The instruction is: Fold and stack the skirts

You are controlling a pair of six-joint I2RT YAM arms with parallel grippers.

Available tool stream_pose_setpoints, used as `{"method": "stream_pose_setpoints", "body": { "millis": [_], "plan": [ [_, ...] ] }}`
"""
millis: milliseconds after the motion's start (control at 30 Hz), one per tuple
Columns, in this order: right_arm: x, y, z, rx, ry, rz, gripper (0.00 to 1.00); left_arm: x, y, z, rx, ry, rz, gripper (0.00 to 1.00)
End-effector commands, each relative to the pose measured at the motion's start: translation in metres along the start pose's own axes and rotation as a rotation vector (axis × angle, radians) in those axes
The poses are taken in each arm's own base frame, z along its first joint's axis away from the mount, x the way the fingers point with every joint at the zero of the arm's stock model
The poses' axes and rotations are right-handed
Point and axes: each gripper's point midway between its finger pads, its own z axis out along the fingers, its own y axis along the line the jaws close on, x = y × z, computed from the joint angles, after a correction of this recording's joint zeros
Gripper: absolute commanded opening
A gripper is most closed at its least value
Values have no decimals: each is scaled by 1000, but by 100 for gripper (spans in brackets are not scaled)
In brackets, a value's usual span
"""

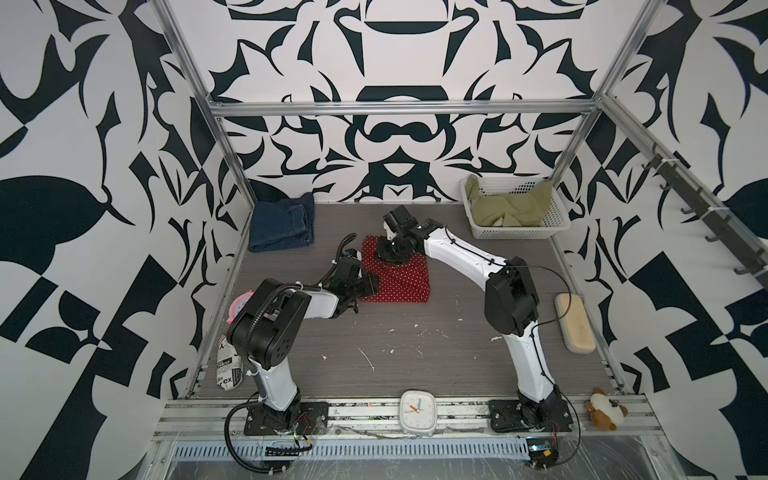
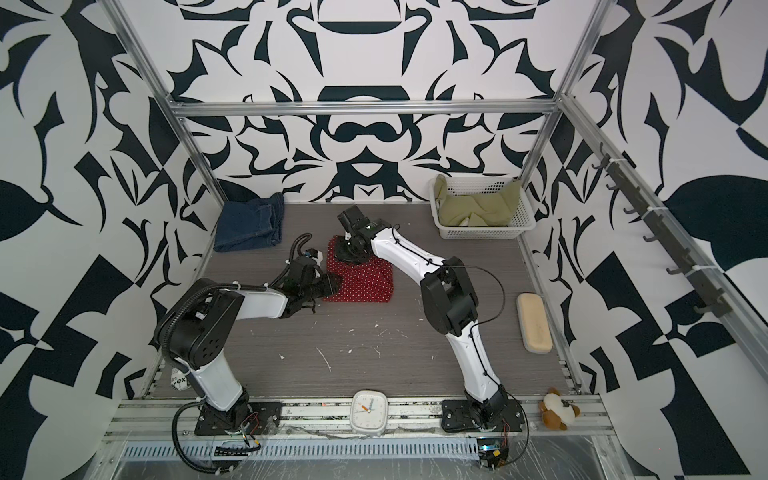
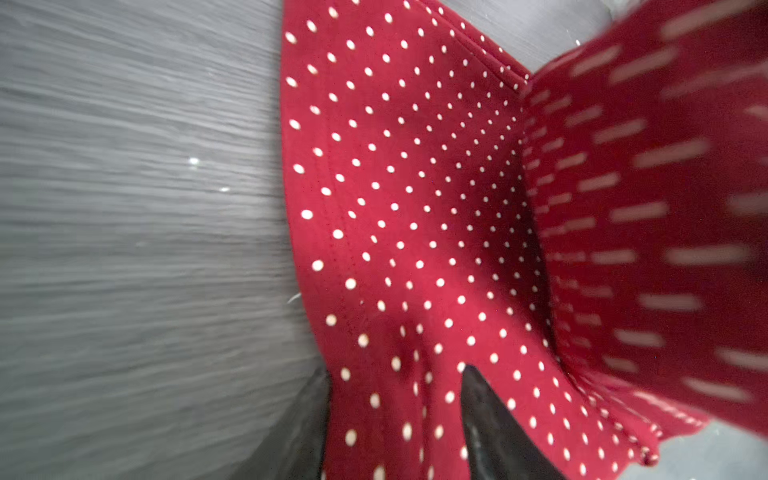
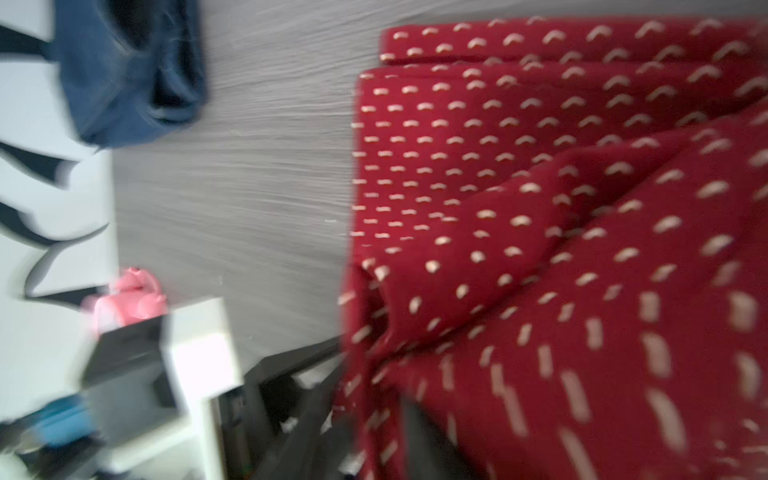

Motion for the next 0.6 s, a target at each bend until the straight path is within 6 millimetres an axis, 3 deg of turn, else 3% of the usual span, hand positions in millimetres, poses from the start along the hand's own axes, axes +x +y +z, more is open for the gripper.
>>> {"method": "stream_pose_setpoints", "body": {
  "millis": [0,167,267,400,500,567],
  "plan": [
    [-20,71,-39,-255,-65,-23,45,-11,5,-20,-44,-71,11,56],
    [-25,97,-85,-351,-115,-64,46,-26,7,-51,-96,-122,54,59],
    [-19,96,-110,-355,-146,-111,46,-33,6,-68,-103,-140,70,63],
    [-5,46,-118,-229,-185,-121,46,-46,-11,-86,-48,-162,94,67],
    [3,-6,-111,-122,-200,-102,46,-47,-31,-83,28,-105,120,73],
    [8,-27,-109,-102,-219,-129,52,-46,-45,-77,90,-67,136,76]
  ]
}}
